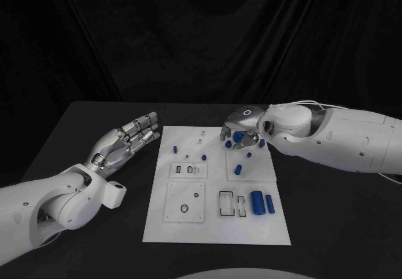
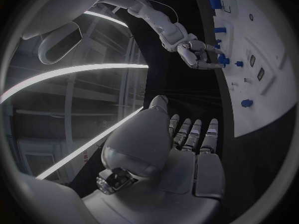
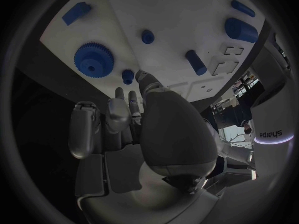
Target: Assemble the parts on the task board
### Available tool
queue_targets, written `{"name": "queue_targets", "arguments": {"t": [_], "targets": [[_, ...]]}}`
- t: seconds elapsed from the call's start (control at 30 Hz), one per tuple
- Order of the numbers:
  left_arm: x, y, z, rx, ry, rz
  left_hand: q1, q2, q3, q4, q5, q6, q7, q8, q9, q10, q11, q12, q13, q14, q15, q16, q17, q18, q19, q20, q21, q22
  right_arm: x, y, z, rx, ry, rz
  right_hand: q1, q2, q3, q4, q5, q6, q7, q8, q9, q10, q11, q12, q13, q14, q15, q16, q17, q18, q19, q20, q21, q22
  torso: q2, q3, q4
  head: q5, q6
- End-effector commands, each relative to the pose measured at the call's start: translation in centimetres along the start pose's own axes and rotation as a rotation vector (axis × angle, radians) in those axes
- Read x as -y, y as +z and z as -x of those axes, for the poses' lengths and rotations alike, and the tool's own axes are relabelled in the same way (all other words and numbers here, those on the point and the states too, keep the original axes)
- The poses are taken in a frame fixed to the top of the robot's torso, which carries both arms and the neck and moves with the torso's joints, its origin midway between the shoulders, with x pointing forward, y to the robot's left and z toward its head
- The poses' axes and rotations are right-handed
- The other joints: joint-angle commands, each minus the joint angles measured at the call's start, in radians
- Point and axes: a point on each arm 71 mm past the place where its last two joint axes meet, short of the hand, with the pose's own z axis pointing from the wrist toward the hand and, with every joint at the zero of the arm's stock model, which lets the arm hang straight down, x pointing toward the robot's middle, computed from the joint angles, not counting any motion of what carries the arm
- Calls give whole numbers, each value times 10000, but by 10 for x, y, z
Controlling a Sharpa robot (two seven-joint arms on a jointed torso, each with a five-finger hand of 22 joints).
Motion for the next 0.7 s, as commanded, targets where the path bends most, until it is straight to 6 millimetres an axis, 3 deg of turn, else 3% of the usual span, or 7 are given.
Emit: {"name": "queue_targets", "arguments": {"t": [0.03,0.27,0.53,0.7], "targets": [[8,1,-1,-143,-72,-937,96,19,584,-66,185,40,11,48,174,-35,81,222,134,57,117,186,117,114,23,-2,153,161,0,1,-1,357,-78,-16,125,160,167,-93,327,-87,24,-139,192,48,33,-108,180,-46,-22,-50,51,-400,-62,-22,29,270,-93,1,5,84,-128],[7,0,1,-120,-51,-895,109,15,604,-69,188,56,23,49,176,-28,92,234,135,64,125,197,118,92,36,-3,160,163,0,4,-3,345,-63,-24,229,118,563,-258,1166,-42,44,-185,290,8,48,-183,232,-145,-8,-170,-95,-366,-160,-8,-75,166,-165,-5,-5,92,-228],[5,2,1,-173,-74,-831,143,16,666,-78,193,69,59,46,177,-9,126,263,139,96,162,241,124,33,86,-3,189,171,3,7,-6,351,-69,-102,225,105,716,-297,1333,0,76,-186,327,-16,69,-210,246,-177,3,-197,-121,-351,-203,-1,-121,114,-189,18,54,-45,-237],[5,3,1,-202,-91,-798,159,11,694,-84,193,67,71,43,176,-2,139,273,140,116,182,268,129,5,110,-3,203,175,4,10,-8,293,-64,-125,171,93,813,-293,1236,127,129,-139,378,39,81,-193,270,-169,12,-175,-80,-356,-191,8,-113,147,-241,11,19,-12,-278]]}}
